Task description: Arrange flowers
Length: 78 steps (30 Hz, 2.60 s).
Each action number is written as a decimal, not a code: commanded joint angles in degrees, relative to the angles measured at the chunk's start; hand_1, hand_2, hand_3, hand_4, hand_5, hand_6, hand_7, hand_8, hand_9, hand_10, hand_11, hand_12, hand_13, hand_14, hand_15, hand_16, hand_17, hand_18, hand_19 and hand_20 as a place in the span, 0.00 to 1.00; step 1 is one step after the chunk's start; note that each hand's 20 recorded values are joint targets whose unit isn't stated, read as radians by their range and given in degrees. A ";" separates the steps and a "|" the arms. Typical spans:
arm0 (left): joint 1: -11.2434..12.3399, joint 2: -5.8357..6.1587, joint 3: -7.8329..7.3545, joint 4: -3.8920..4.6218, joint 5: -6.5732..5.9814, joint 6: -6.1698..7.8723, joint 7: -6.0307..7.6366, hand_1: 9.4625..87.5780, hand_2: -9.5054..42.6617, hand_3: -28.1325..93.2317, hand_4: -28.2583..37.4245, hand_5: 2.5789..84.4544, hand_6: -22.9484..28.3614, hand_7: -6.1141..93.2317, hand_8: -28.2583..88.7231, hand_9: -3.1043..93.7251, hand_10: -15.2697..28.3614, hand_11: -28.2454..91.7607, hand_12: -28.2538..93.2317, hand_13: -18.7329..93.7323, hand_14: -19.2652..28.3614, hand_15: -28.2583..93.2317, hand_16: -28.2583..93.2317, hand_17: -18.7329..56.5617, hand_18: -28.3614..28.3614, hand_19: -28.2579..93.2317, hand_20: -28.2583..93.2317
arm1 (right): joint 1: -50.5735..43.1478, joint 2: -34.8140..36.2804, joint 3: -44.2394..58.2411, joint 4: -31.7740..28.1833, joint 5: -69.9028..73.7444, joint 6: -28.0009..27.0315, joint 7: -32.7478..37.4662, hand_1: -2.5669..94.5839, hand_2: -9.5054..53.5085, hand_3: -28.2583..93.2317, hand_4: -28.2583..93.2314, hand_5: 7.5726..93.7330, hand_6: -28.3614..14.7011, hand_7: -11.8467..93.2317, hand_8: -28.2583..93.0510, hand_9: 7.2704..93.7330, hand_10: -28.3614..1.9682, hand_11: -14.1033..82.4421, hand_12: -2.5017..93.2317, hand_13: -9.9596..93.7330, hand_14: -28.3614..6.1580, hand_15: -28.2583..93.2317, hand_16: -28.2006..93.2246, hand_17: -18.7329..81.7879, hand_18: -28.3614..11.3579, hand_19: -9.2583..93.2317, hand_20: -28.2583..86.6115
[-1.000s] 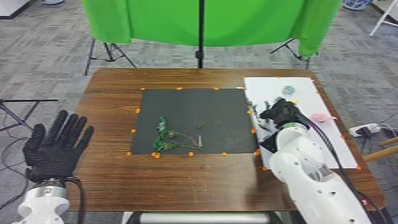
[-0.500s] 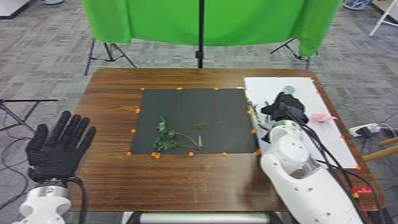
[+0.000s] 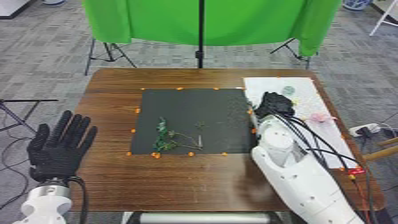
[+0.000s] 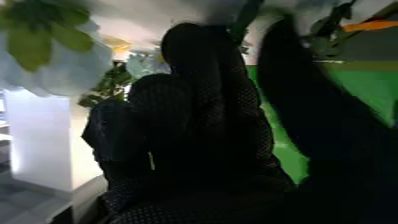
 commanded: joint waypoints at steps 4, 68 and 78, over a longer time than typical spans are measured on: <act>0.55 -0.53 0.04 0.10 -1.72 -0.80 -0.37 0.20 0.47 0.86 0.00 0.53 0.60 0.17 0.16 0.44 0.66 0.38 0.32 0.46 0.67 0.42 0.22 0.19 0.73 0.50 0.35 | -5.09 -1.62 1.09 1.56 5.88 -4.36 1.12 0.68 0.00 0.81 0.00 0.90 0.59 0.31 0.30 0.91 0.49 0.32 0.50 0.79 0.50 0.73 0.58 0.58 0.09 0.99 0.58; 1.81 0.49 -0.19 -0.45 -1.98 -0.47 -0.25 0.20 0.47 0.86 0.00 0.53 0.60 0.17 0.16 0.44 0.66 0.38 0.32 0.46 0.67 0.42 0.22 0.19 0.73 0.50 0.35 | -19.64 -6.15 3.53 -26.72 25.10 13.72 12.87 0.35 0.12 0.91 0.09 0.38 0.27 0.64 0.03 0.46 0.00 0.71 0.33 0.67 0.25 0.84 0.45 0.60 0.02 1.00 0.62; 1.82 0.47 -0.22 -0.64 -1.93 -0.23 -0.04 0.20 0.48 0.86 0.00 0.53 0.60 0.17 0.16 0.45 0.66 0.39 0.32 0.46 0.67 0.44 0.22 0.19 0.74 0.52 0.36 | -23.53 -3.44 5.98 -33.22 29.61 4.60 -9.49 0.29 0.30 0.91 0.07 0.56 0.43 0.51 0.09 0.46 0.08 0.55 0.24 0.56 0.22 0.84 0.43 0.51 0.15 0.99 0.58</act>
